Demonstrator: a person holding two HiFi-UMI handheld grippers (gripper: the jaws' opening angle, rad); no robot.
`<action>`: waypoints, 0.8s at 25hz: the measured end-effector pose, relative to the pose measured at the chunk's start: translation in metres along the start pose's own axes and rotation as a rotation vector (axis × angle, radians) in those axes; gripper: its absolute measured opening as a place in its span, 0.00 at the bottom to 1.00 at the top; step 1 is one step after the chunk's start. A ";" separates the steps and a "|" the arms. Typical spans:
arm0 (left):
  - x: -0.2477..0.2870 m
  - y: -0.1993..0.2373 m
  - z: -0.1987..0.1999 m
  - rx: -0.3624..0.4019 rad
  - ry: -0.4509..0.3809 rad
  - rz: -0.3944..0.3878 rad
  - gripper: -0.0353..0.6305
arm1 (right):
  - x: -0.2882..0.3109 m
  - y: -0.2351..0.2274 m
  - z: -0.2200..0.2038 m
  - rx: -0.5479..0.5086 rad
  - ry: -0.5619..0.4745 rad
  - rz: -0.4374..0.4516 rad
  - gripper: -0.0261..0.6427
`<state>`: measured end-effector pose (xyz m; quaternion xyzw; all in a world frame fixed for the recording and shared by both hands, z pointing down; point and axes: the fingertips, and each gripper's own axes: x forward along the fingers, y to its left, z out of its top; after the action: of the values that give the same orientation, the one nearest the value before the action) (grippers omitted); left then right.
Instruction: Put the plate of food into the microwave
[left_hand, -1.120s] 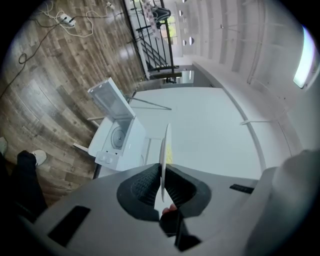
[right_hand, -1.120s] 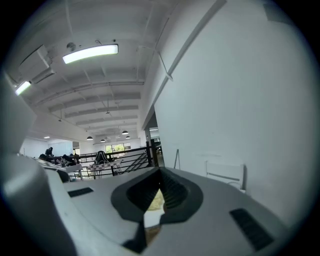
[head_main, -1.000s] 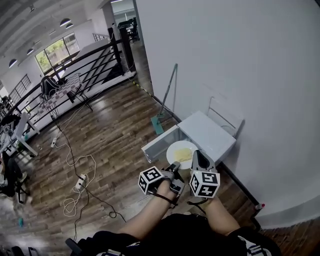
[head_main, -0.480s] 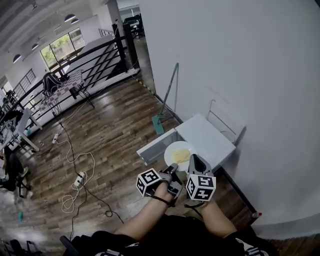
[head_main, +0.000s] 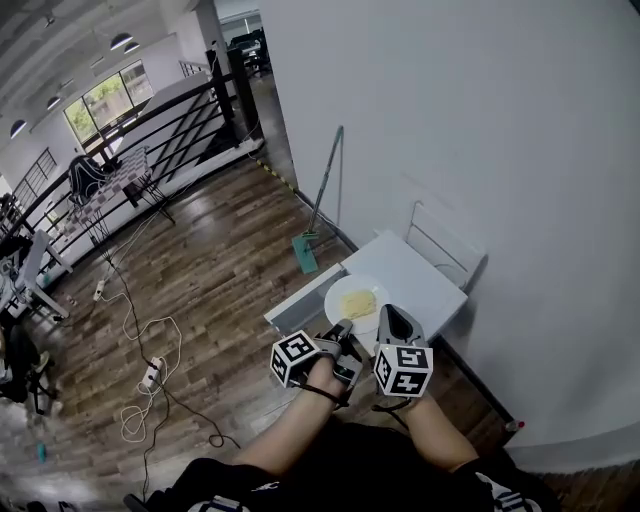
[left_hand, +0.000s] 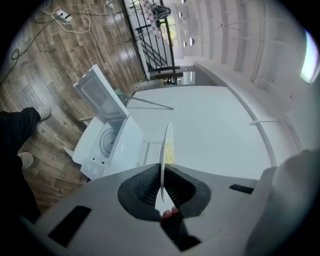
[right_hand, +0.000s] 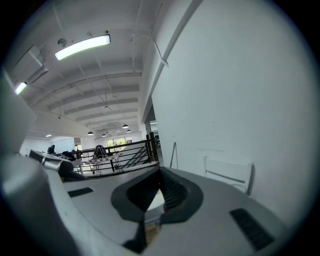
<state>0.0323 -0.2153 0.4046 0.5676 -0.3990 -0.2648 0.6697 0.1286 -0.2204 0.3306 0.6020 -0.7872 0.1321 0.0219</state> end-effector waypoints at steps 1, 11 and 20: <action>0.007 -0.002 0.005 0.003 0.007 -0.003 0.07 | 0.006 -0.001 0.002 -0.004 -0.004 -0.008 0.06; 0.083 -0.035 0.057 0.029 0.138 -0.020 0.07 | 0.078 -0.013 0.029 -0.009 -0.023 -0.133 0.06; 0.127 -0.044 0.099 0.046 0.266 -0.012 0.07 | 0.128 -0.017 0.033 0.018 -0.017 -0.280 0.06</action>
<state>0.0222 -0.3816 0.3947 0.6152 -0.3092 -0.1822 0.7020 0.1142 -0.3530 0.3263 0.7074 -0.6943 0.1297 0.0278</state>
